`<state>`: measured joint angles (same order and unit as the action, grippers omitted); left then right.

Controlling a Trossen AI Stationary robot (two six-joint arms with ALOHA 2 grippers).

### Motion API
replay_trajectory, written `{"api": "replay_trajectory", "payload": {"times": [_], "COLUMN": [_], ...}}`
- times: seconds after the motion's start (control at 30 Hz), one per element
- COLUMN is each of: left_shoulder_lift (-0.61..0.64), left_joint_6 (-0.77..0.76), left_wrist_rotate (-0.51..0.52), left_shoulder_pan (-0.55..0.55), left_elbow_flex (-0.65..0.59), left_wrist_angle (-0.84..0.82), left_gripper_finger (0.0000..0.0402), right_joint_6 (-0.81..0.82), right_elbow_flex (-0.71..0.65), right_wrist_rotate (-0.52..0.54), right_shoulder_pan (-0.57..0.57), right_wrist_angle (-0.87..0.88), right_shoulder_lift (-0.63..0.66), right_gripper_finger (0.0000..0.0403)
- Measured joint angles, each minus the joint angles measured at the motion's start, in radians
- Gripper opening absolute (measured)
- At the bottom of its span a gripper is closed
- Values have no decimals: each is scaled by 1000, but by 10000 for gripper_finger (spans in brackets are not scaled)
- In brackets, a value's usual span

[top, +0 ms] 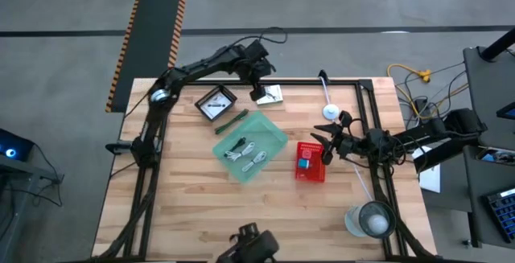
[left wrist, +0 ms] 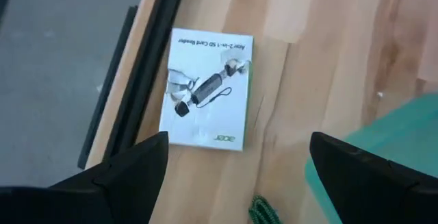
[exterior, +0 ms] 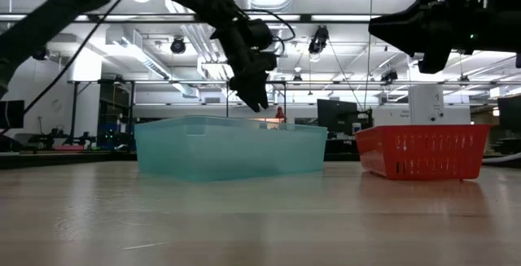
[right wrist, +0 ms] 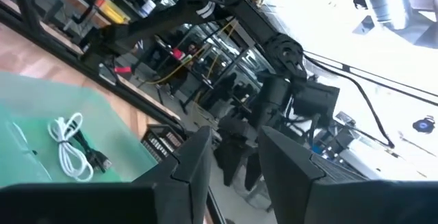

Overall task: Pick and place items into bin
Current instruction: Put the green charger cable into the green bin

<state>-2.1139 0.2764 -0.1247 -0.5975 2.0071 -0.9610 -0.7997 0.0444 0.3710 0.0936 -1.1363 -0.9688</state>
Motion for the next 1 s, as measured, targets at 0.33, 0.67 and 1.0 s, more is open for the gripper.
{"api": "replay_trajectory", "payload": {"times": [0.33,0.67,1.0], "left_shoulder_lift": [-184,-259,-269], "left_joint_6": [72,137,159], "left_wrist_rotate": [5,7,6], "left_shoulder_pan": [-5,-2,3], "left_elbow_flex": [198,195,189], "left_wrist_angle": [-32,12,41], "left_gripper_finger": [336,336,336], "right_joint_6": [7,6,-14], "right_elbow_flex": [0,0,0], "right_wrist_rotate": [-2,-4,-4], "right_shoulder_pan": [-10,-10,-10], "right_wrist_angle": [5,28,31], "right_shoulder_lift": [0,-1,-1], "right_gripper_finger": [105,98,97]}}
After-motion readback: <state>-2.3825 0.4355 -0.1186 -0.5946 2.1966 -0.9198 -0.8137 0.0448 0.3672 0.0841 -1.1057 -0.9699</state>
